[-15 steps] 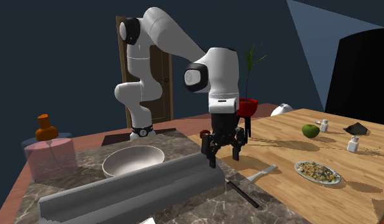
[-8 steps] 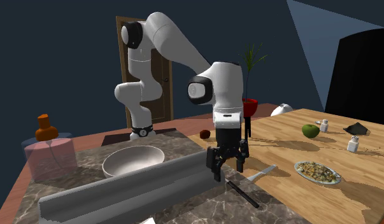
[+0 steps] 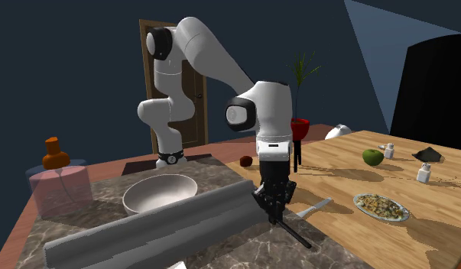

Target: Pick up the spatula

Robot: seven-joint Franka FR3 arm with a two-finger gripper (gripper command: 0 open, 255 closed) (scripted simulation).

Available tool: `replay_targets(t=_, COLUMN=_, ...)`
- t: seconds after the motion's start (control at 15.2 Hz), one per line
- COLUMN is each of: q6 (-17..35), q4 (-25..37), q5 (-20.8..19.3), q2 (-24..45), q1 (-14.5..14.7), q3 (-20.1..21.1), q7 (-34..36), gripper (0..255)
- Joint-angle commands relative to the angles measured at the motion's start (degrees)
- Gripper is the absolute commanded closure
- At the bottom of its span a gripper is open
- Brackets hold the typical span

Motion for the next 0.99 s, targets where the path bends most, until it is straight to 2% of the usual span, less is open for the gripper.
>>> replay_targets(t=0.0, q6=0.0, q4=0.0, q5=0.0, q2=0.1, q1=0.0, q3=0.0, q7=0.0, gripper=255)
replay_targets(t=0.26, q6=-0.1, q4=-0.2, q5=0.1, q2=-0.1, q1=-0.1, q3=0.0, q7=-0.1, gripper=255)
replay_targets(t=0.92, q6=-6.3, q4=1.7, q5=2.3, q2=-4.7, q1=-0.8, q3=1.0, q7=-1.9, gripper=255)
